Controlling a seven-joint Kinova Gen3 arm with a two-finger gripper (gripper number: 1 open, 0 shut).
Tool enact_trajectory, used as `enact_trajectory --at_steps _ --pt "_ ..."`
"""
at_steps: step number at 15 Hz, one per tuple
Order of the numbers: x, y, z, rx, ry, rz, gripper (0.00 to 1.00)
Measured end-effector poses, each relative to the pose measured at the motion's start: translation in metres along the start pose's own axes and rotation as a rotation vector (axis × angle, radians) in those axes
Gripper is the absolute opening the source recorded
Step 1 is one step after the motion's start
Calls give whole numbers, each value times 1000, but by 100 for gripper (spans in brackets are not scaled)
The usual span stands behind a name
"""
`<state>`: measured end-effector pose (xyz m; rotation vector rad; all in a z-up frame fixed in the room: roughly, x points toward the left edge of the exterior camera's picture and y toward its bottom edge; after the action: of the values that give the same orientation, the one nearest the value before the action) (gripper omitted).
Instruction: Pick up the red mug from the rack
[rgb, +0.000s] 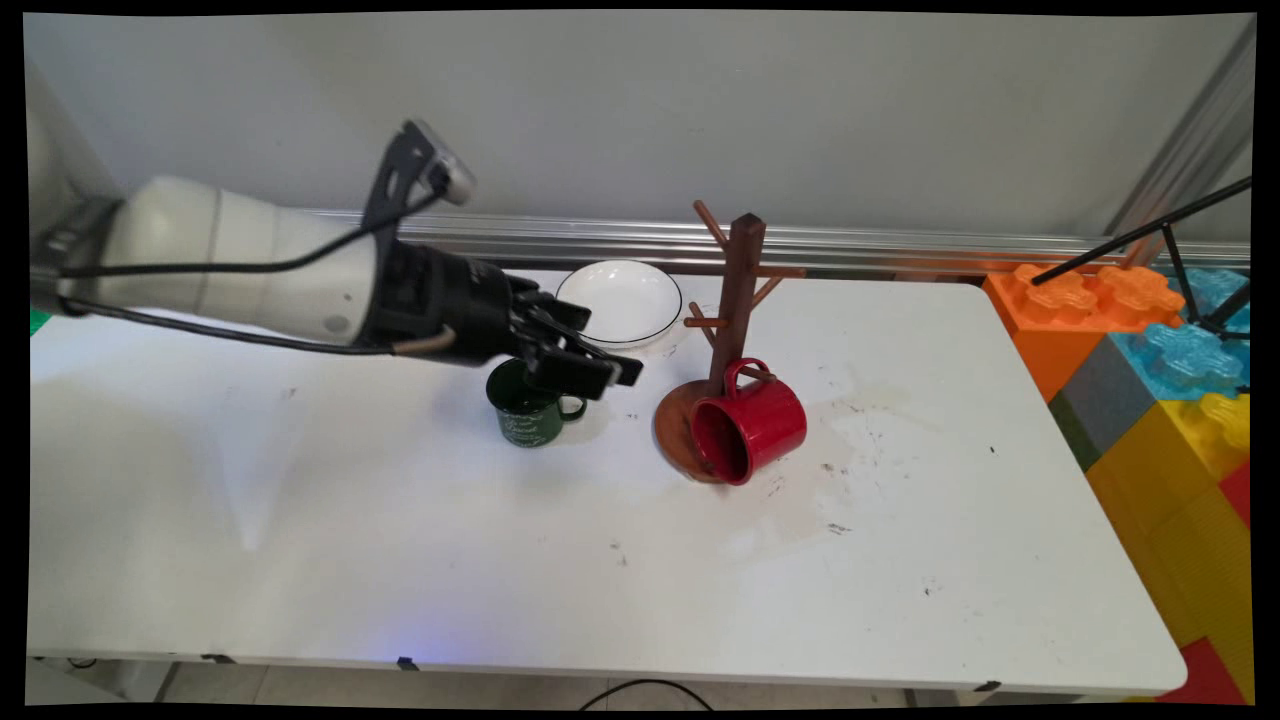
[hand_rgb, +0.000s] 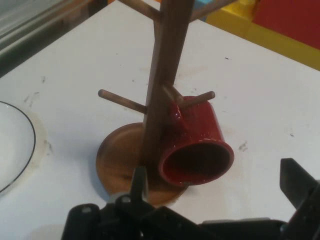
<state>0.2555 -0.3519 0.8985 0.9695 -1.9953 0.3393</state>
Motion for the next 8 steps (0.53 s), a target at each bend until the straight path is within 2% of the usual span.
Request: enact_trajectory --at_steps 8 --pt "-21 24 51 16 -9 -44 100"
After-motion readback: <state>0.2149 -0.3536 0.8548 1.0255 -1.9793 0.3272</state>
